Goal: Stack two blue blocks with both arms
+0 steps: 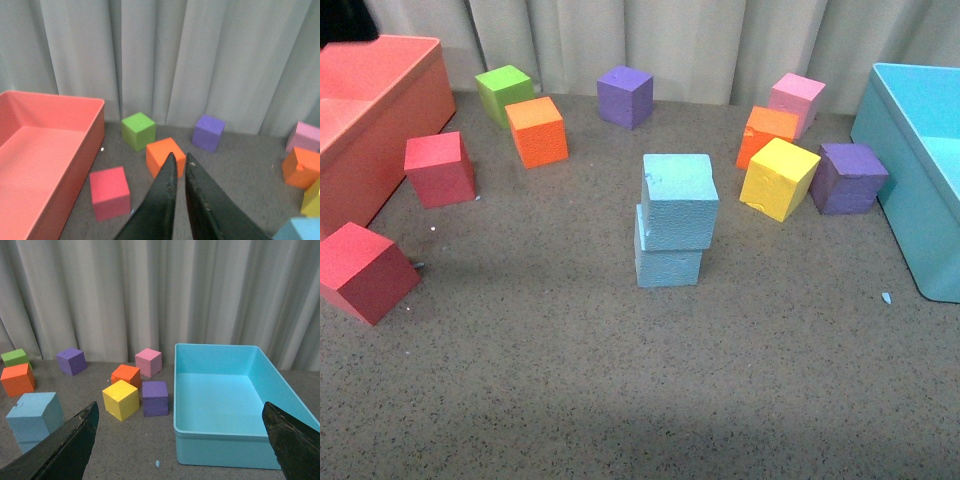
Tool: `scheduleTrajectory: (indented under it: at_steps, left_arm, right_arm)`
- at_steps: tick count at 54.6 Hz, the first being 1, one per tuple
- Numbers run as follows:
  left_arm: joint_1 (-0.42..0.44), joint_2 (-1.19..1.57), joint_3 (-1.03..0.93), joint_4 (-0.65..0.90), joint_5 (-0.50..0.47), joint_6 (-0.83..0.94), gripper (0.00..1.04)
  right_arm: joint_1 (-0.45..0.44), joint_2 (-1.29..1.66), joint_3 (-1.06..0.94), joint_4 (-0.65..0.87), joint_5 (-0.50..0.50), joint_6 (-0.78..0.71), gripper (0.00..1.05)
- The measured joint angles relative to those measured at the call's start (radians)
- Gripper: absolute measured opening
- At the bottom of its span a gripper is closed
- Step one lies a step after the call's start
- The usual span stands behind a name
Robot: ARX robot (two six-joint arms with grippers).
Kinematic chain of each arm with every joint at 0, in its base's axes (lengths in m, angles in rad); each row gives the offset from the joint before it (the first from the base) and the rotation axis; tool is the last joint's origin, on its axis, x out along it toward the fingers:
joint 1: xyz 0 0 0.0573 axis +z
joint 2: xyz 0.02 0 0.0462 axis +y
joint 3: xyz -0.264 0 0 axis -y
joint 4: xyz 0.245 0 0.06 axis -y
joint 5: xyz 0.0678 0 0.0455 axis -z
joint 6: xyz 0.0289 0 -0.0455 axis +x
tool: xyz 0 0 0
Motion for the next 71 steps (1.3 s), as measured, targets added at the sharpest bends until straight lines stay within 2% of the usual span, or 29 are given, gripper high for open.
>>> scheduleTrajectory:
  at_steps: [2, 18, 25, 44, 47, 52, 71]
  left_arm:
    - [0.018, -0.008, -0.04, 0.027, 0.023, 0.001, 0.04]
    - [0.124, -0.205, -0.218, 0.002, 0.129, 0.014, 0.04]
    - [0.174, -0.333, -0.278, -0.074, 0.176, 0.016, 0.04]
    - [0.241, -0.598, -0.349, -0.266, 0.239, 0.018, 0.04]
    - [0.286, -0.651, -0.358, -0.309, 0.309, 0.018, 0.04]
    - [0.328, -0.738, -0.365, -0.385, 0.325, 0.019, 0.04]
    - [0.331, -0.974, -0.367, -0.595, 0.33, 0.019, 0.04]
  right_arm:
    - [0.0, 0.0, 0.0, 0.0, 0.0, 0.0, 0.95]
    - [0.0, 0.0, 0.0, 0.0, 0.0, 0.0, 0.95]
    - [0.0, 0.0, 0.0, 0.0, 0.0, 0.0, 0.95]
    - [0.0, 0.0, 0.0, 0.0, 0.0, 0.0, 0.95]
    - [0.0, 0.0, 0.0, 0.0, 0.0, 0.0, 0.95]
    - [0.0, 0.0, 0.0, 0.0, 0.002, 0.0, 0.95]
    - [0.0, 0.0, 0.0, 0.0, 0.002, 0.0, 0.95]
